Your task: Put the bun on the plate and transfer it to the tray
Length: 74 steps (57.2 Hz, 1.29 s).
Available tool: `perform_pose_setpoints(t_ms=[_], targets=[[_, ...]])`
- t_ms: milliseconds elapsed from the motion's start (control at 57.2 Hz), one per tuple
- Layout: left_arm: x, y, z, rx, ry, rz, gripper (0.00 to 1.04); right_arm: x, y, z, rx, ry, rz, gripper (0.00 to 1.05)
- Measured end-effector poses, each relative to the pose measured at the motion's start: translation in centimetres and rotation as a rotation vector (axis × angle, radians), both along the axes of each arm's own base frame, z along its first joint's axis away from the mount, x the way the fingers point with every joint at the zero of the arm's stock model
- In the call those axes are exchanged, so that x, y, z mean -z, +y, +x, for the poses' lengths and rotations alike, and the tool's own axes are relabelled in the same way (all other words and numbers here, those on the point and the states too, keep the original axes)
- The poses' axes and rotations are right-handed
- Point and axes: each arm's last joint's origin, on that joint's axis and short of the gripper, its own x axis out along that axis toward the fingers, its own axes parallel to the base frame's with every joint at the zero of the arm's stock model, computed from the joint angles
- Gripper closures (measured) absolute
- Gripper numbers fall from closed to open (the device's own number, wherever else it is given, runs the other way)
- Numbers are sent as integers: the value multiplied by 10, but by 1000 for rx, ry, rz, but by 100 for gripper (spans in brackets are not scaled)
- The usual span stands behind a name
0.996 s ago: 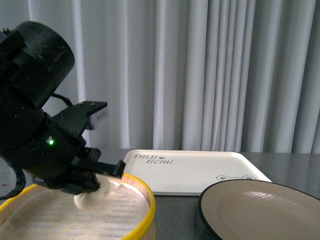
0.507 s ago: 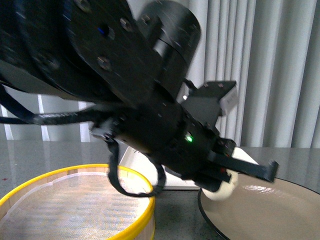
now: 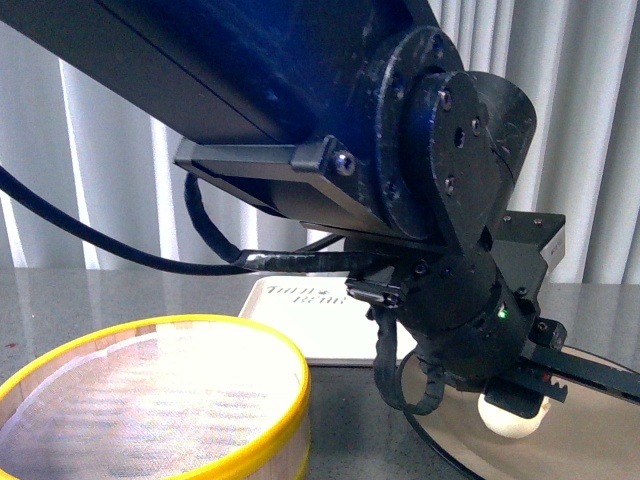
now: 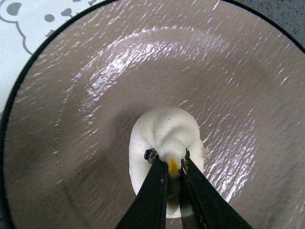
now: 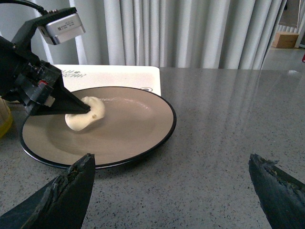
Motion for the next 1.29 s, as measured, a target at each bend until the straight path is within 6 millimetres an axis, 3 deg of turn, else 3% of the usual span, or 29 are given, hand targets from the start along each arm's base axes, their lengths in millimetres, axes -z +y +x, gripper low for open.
perform_pose_setpoints(t_ms=[227,262,542,821,908,1066,1188,1293], targets=[[7,-14,-2,2,26,9,100,0,0,0,0,0,0,9],[6,-16,-2,2,30,1,91,0,0,0,0,0,0,9],[0,-21,0,-11,117,-97,52,0,0,0,0,0,0,9],[-3,-11,11,-78,153,-154,6,0,0,0,0,0,0,9],[-8,-3,16,-106,145,-179,7,0,0,0,0,0,0,9],[-30,29,38,-250,42,-261,7,0,0,0,0,0,0,9],[-47,73,54,-394,-37,-292,7,0,0,0,0,0,0,9],[-55,125,61,-566,-86,-304,7,0,0,0,0,0,0,9]])
